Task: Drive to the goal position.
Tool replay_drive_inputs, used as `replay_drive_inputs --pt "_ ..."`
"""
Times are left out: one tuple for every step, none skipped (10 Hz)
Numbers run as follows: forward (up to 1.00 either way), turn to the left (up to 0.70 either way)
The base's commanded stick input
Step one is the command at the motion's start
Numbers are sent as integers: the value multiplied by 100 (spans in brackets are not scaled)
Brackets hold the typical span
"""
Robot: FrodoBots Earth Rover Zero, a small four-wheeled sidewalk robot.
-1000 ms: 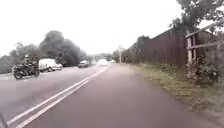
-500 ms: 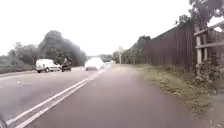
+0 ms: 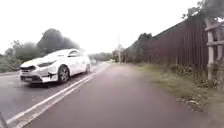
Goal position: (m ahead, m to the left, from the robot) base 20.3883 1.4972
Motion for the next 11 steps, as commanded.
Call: replay_drive_inputs --pt "100 0" --pt "100 0" --pt "100 0" --pt "100 0" --pt "100 0" --pt "100 0" --pt "100 0" --pt "100 0" --pt "100 0" --pt "100 0" --pt "100 0"
